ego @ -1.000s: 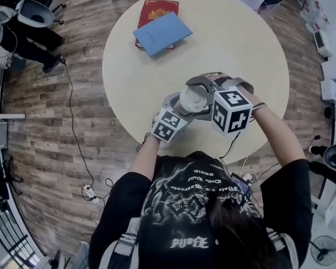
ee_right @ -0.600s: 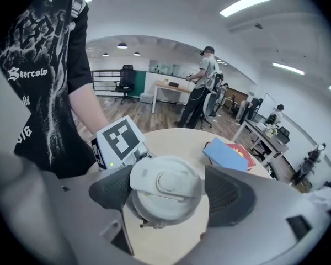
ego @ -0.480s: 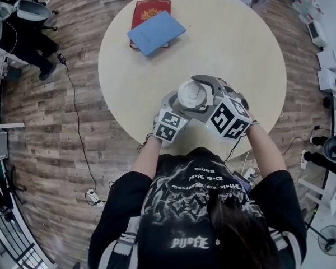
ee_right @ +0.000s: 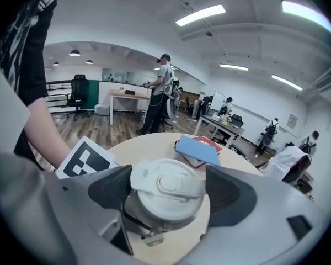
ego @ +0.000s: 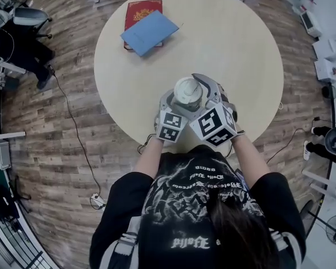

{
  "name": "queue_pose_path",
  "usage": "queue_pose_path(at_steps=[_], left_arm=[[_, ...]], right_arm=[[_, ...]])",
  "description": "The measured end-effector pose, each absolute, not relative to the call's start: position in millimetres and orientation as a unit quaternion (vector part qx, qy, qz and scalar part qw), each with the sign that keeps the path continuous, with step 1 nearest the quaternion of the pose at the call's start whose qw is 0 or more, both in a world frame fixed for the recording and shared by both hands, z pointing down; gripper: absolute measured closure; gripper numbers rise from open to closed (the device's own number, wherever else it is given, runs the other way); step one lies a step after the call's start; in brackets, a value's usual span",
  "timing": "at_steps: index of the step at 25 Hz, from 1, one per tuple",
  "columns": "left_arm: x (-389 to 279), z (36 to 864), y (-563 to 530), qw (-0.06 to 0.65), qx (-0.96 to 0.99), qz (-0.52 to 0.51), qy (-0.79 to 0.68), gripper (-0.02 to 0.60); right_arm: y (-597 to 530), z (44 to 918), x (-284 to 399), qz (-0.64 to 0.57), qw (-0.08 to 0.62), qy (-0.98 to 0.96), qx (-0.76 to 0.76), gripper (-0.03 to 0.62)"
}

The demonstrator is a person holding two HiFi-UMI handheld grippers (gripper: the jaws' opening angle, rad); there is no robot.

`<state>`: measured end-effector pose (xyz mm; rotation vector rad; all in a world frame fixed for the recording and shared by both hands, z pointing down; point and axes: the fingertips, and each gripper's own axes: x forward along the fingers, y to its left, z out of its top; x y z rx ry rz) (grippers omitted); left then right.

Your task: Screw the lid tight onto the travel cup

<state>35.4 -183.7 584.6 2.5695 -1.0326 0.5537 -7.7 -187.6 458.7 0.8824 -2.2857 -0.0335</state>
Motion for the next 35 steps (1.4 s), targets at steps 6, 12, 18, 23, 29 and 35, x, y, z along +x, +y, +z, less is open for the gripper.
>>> queue_pose_path(at_steps=[6,12,18,23,29,35], left_arm=[[37.6,586.1,-183.1,0.153,0.898,0.197,-0.362,0.190],[39.5,584.9,-180.1,0.153,0.905,0.198,-0.343,0.190],[39.7,584.8,-179.5,0.148,0.918,0.206,-0.305,0.190],[39.7,585.8,-178.7,0.147,0.922,0.208,-0.291,0.190],[39.8,587.3,-180.7,0.149,0.925,0.213,-0.277,0.189],[41.5,585.6,-179.2,0.148,0.928,0.215,-0.266,0.189]], right_arm=[[-191.9,459.8,-6.0,0.004,0.329,-0.854,0.403,0.168],[-187.3,454.3,-5.1,0.028,0.313,-0.878,0.360,0.168],[-180.2,424.6,-2.4,0.036,0.288,-0.936,0.201,0.143],[-173.9,431.7,10.3,-0.060,0.380,-0.922,0.043,0.142],[-172.7,468.0,26.0,-0.290,0.534,-0.778,-0.164,0.109],[-159.7,475.2,14.2,-0.412,0.532,-0.669,-0.316,0.110]])
